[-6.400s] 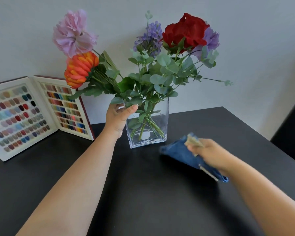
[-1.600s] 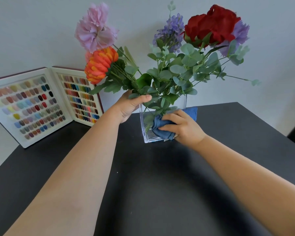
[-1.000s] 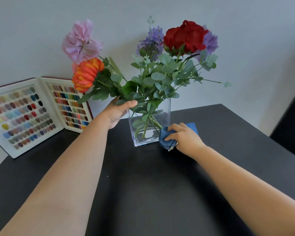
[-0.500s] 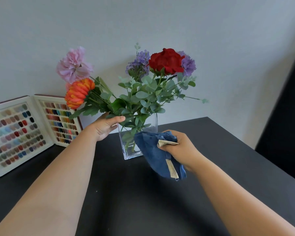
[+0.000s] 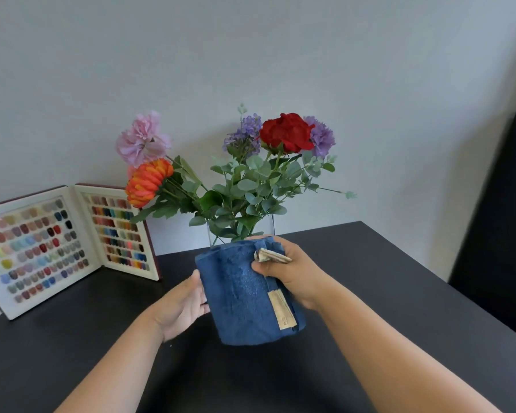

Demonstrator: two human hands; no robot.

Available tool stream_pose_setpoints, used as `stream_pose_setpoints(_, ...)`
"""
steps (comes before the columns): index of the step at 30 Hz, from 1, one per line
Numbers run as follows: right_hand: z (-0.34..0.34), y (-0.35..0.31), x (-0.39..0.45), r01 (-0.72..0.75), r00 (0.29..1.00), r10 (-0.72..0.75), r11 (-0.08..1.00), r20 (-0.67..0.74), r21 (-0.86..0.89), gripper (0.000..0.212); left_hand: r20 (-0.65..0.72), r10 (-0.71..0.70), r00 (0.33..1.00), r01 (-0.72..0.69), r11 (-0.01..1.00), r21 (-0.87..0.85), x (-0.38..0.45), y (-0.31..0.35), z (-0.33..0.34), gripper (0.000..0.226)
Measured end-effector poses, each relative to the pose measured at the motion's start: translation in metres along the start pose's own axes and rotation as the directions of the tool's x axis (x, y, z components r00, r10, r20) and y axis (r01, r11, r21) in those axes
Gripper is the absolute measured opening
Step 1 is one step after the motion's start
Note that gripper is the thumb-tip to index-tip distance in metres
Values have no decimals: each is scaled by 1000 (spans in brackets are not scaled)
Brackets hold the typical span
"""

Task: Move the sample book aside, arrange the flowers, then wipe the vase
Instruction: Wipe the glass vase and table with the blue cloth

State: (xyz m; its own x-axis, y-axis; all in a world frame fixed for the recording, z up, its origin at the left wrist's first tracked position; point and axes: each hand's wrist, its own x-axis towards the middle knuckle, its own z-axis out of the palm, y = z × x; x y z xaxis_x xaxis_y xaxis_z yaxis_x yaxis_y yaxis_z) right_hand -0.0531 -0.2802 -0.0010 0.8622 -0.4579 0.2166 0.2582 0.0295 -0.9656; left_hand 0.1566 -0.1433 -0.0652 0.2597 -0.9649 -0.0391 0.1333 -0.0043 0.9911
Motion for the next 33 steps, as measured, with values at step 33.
stream_pose_setpoints(33,321,87,-14,520,841,-218,577,495,-630,39,-698,335,633,441,584,681,-354,38,-144,31)
